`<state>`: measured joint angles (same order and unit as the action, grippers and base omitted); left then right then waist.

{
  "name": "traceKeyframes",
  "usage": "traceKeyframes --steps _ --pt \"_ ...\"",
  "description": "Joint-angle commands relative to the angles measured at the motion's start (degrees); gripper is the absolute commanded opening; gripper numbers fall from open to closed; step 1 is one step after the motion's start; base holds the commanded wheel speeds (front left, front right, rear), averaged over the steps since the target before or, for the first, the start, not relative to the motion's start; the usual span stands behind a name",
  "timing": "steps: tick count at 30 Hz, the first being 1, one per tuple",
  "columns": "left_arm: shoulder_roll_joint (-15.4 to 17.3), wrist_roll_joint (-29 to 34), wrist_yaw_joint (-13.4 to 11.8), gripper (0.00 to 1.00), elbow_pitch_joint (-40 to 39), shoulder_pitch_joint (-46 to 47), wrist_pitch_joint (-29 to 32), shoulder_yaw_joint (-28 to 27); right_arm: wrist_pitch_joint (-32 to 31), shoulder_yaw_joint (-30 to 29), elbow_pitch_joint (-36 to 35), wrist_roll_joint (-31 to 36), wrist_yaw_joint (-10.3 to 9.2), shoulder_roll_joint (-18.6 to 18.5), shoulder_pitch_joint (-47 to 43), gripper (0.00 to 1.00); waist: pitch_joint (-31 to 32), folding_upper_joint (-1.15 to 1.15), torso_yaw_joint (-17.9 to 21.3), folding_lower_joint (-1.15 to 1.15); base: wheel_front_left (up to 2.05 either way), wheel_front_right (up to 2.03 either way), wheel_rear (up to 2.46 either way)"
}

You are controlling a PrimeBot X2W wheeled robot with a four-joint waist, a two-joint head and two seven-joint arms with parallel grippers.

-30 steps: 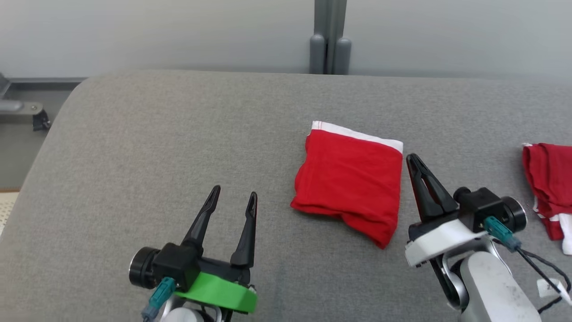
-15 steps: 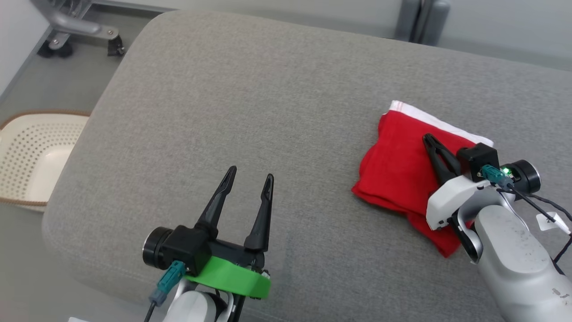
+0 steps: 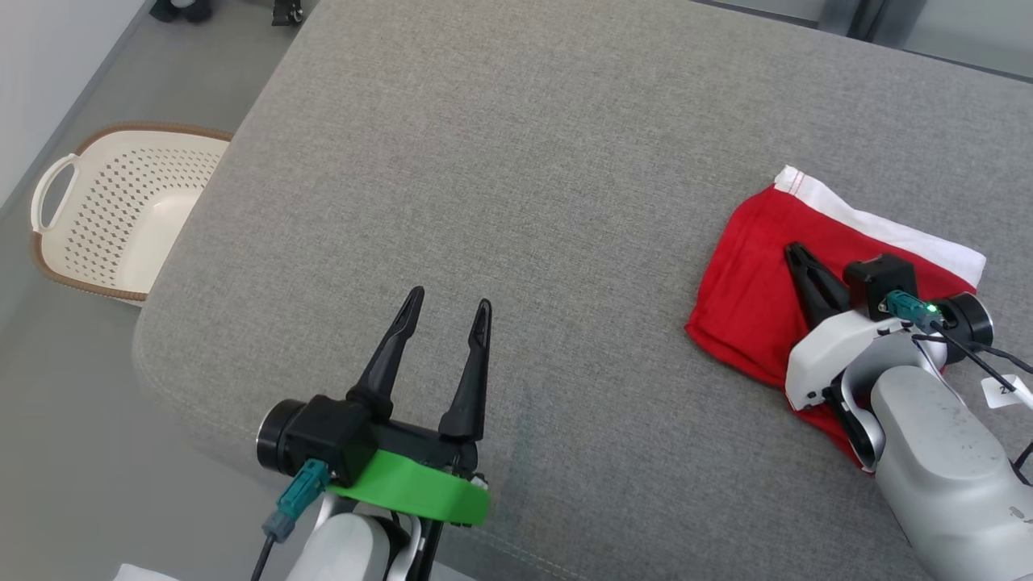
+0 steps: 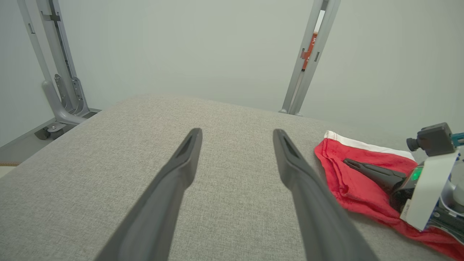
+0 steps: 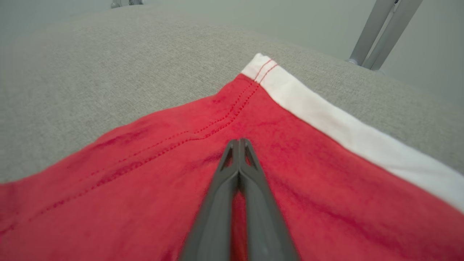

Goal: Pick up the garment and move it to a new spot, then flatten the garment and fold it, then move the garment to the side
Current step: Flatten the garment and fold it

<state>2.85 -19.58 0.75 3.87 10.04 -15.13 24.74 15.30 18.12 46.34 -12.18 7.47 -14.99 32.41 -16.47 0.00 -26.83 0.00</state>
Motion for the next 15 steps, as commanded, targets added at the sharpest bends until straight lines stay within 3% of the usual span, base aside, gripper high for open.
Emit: traceKeyframes --steps 1,15 --pt "0.12 0.7 -0.14 1.0 -0.02 0.64 0.02 -0.37 -0.3 0.85 -0.57 -0.64 0.01 0.54 -0.74 0.0 0.68 0.0 1.09 0.0 0.0 0.0 0.0" --pt "0.15 3.08 1.15 1.0 0.1 -1.76 0.02 -4.62 -0.19 -2.76 -17.78 -3.63 -0.04 0.75 -7.25 0.0 9.0 0.0 12.6 0.0 0.0 0.0 0.0"
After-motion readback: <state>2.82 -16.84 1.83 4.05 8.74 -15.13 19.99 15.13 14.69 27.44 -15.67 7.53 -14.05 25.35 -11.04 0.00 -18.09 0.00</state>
